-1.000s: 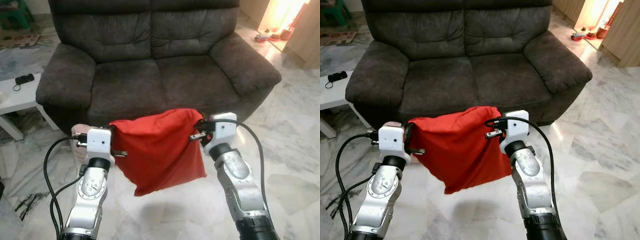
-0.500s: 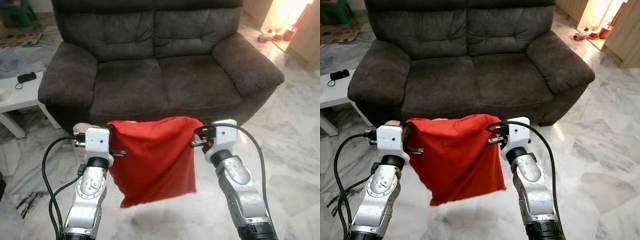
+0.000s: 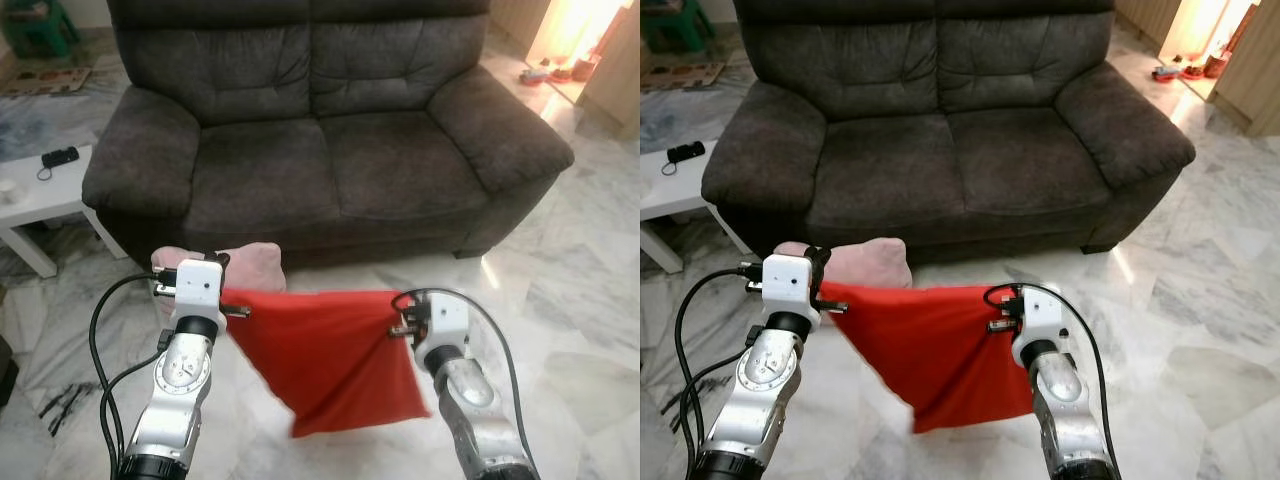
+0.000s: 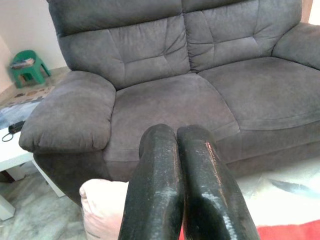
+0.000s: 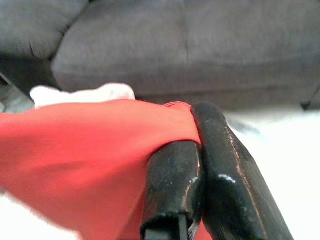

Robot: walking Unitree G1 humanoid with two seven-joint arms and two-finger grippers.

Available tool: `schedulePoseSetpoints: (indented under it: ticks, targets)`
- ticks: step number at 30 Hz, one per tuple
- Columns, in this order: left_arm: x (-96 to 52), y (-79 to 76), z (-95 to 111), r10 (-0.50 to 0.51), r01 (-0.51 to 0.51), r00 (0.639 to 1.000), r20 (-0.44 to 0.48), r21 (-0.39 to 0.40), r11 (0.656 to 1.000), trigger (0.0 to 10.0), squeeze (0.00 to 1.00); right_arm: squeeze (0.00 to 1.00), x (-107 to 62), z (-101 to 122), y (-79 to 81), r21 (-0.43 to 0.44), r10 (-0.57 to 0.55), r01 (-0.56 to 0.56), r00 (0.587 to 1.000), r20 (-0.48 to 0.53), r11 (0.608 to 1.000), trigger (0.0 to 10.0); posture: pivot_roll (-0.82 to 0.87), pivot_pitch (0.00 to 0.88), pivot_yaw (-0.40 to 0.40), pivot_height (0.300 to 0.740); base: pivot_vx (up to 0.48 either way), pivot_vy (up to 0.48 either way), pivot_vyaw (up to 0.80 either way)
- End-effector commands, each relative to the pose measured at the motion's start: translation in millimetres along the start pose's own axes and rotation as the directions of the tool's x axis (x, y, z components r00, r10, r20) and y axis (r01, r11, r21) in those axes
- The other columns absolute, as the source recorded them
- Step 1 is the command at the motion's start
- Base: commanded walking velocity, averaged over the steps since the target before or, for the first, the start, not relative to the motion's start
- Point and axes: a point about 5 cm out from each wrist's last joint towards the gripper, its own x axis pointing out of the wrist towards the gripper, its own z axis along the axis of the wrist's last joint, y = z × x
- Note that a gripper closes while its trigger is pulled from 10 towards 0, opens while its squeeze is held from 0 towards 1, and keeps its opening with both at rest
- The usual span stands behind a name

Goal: Move the pillow to the sofa from floor

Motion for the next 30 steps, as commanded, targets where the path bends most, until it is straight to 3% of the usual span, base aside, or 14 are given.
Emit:
schedulePoseSetpoints:
  ticks: [1,11,17,24,30]
  targets:
    - [-2.1,-2.0,-2.8,-0.018,0.018,1.0,-0.006,0.018,1.0,10.0,0.0,0.0,4.0,34.9,-3.1,0.0,-0.012,0.012,0.983,0.186,1.0,10.0,0.02,0.09,-0.019,0.74,0.0,0.0,0.0]
    - [-1.3,-3.2,-2.6,-0.028,0.028,1.0,0.003,0.01,1.0,10.0,0.0,0.0,10.2,49.0,-1.6,0.003,-0.002,0.001,0.97,0.243,1.0,10.0,0.02,0.086,-0.022,0.74,0.0,0.0,0.0]
    - [-8.5,-1.7,-19.2,-0.067,0.067,0.995,-0.071,0.011,0.998,10.0,0.0,0.0,12.7,45.7,-2.4,-0.028,0.02,-0.014,0.974,0.224,0.999,10.0,0.01,0.085,-0.023,0.74,0.0,0.0,0.0]
    - [-19.2,2.5,-37.5,-0.102,0.106,0.983,-0.154,0.02,0.994,10.0,0.0,0.0,16.1,38.4,-15.3,-0.087,0.003,0.012,0.985,0.172,0.996,10.0,0.01,0.076,-0.03,0.74,0.0,0.0,0.0]
    - [-25.3,4.4,-42.9,-0.097,0.1,0.981,-0.167,0.01,0.995,10.0,0.0,0.0,18.0,42.4,-29.1,-0.109,-0.059,0.08,0.982,0.177,0.991,10.0,0.01,0.07,-0.031,0.74,0.0,0.0,0.0]
